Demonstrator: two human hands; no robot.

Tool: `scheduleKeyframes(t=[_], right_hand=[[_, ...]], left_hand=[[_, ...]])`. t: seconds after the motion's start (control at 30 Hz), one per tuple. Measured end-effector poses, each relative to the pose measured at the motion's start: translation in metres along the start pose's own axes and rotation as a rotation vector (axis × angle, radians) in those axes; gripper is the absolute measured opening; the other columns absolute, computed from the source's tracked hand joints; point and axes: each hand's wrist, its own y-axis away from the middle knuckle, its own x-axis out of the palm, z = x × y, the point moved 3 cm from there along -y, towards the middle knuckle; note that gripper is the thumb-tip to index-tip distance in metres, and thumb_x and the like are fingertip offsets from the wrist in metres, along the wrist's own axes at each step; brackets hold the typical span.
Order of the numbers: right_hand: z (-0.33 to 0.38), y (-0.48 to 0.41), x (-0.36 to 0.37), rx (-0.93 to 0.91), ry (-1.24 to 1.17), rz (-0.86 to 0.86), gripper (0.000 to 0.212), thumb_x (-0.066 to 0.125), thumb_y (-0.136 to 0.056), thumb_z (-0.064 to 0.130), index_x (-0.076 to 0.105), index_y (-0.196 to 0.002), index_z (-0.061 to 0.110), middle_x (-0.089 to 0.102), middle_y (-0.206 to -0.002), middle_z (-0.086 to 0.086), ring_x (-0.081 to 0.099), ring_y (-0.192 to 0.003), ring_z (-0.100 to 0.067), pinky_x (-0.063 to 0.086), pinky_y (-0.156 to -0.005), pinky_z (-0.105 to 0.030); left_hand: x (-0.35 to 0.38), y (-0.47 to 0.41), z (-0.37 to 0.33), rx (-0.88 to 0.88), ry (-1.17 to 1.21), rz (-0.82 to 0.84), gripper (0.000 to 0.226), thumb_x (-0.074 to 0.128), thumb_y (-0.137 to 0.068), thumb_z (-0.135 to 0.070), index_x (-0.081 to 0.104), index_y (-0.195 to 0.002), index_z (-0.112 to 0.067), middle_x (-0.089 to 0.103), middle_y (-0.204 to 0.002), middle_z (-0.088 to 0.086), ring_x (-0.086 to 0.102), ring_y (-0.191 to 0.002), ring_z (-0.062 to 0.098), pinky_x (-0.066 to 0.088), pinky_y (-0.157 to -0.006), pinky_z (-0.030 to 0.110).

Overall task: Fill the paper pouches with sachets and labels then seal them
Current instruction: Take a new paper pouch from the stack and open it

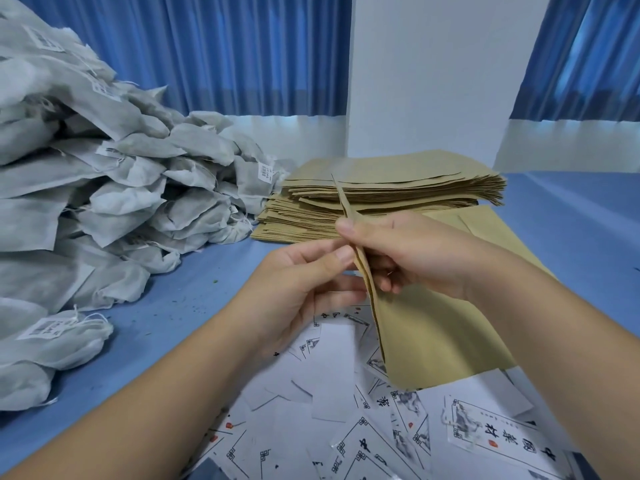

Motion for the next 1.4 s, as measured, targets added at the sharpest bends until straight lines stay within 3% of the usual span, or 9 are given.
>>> scheduleKeyframes(t=[0.1, 0.3, 0.37, 0.53, 0.67, 0.8, 0.93, 1.27, 1.4], right_hand=[[0.003, 0.002, 0.000, -0.027, -0.038, -0.027, 0.039, 0.059, -0.083, 0.054, 0.066, -0.060, 0.024, 0.042, -0.051, 0.004, 0.047, -0.048, -0.015, 0.039, -0.050, -0.027], [0.013, 0.002, -0.001, -0.120, -0.009, -0.178, 0.026, 0.058, -0.085, 0.014, 0.057, -0.060, 0.008, 0.045, -0.049, -0.003, 0.048, -0.042, -0.018, 0.040, -0.043, -0.024], [0.017, 0.003, -0.002, -0.157, -0.009, -0.209, 0.022, 0.057, -0.085, 0.012, 0.059, -0.064, 0.003, 0.046, -0.049, -0.004, 0.048, -0.042, -0.018, 0.039, -0.041, -0.023], [0.020, 0.003, 0.000, -0.188, -0.016, -0.118, 0.033, 0.056, -0.088, 0.011, 0.059, -0.055, 0.015, 0.046, -0.051, -0.005, 0.047, -0.045, -0.020, 0.038, -0.046, -0.027], [0.018, 0.005, -0.001, -0.209, -0.090, -0.058, 0.037, 0.060, -0.090, 0.012, 0.057, -0.054, 0.017, 0.047, -0.054, -0.011, 0.047, -0.046, -0.020, 0.039, -0.046, -0.027], [0.011, 0.004, -0.003, -0.179, -0.256, -0.024, 0.023, 0.064, -0.084, 0.007, 0.053, -0.064, 0.002, 0.043, -0.050, -0.008, 0.043, -0.041, -0.015, 0.038, -0.040, -0.021], [0.006, 0.003, -0.001, -0.163, -0.380, 0.001, 0.014, 0.060, -0.073, 0.012, 0.057, -0.062, 0.004, 0.044, -0.052, -0.008, 0.042, -0.040, -0.014, 0.037, -0.039, -0.020], [0.006, 0.007, -0.002, -0.151, -0.423, 0.054, 0.016, 0.054, -0.072, 0.006, 0.060, -0.057, 0.006, 0.052, -0.049, -0.008, 0.050, -0.041, -0.015, 0.044, -0.042, -0.019], [0.015, 0.011, -0.008, -0.203, -0.505, -0.026, 0.036, 0.053, -0.080, -0.002, 0.059, -0.048, 0.014, 0.053, -0.047, 0.001, 0.050, -0.041, -0.008, 0.043, -0.045, -0.015]], left_hand=[[0.002, 0.001, -0.002, 0.005, 0.011, 0.020, 0.022, 0.058, -0.089, -0.014, 0.073, -0.102, -0.005, 0.071, -0.097, 0.022, 0.071, -0.091, 0.028, 0.057, -0.076, 0.028], [0.005, 0.002, -0.004, 0.030, -0.062, -0.163, 0.017, 0.052, -0.088, 0.005, 0.069, -0.088, 0.005, 0.071, -0.086, 0.022, 0.071, -0.078, 0.025, 0.057, -0.064, 0.027], [0.008, 0.003, -0.007, 0.039, -0.052, -0.180, 0.014, 0.052, -0.091, -0.002, 0.062, -0.095, 0.008, 0.070, -0.084, 0.021, 0.069, -0.075, 0.024, 0.056, -0.062, 0.028], [0.017, 0.005, -0.008, 0.009, -0.091, -0.085, 0.048, 0.066, -0.087, -0.031, 0.055, -0.104, 0.013, 0.069, -0.089, 0.015, 0.068, -0.079, 0.023, 0.056, -0.063, 0.030], [0.017, 0.005, -0.006, -0.016, -0.089, -0.022, 0.029, 0.062, -0.082, -0.023, 0.064, -0.095, 0.003, 0.069, -0.089, 0.011, 0.067, -0.081, 0.019, 0.057, -0.069, 0.030], [0.015, 0.005, -0.007, -0.025, -0.046, 0.006, 0.030, 0.060, -0.087, -0.013, 0.061, -0.110, 0.007, 0.069, -0.097, 0.016, 0.067, -0.089, 0.022, 0.057, -0.076, 0.033], [0.013, 0.003, -0.005, -0.027, 0.001, 0.005, 0.031, 0.057, -0.084, -0.008, 0.062, -0.112, 0.005, 0.069, -0.096, 0.019, 0.068, -0.088, 0.024, 0.058, -0.076, 0.033], [0.014, 0.001, -0.004, 0.006, 0.023, 0.054, 0.024, 0.053, -0.082, -0.001, 0.066, -0.101, 0.002, 0.068, -0.089, 0.019, 0.066, -0.082, 0.025, 0.057, -0.076, 0.034], [0.011, 0.001, -0.011, 0.020, 0.092, -0.070, 0.019, 0.053, -0.076, 0.004, 0.067, -0.089, 0.002, 0.067, -0.080, 0.015, 0.065, -0.069, 0.021, 0.056, -0.062, 0.028]])
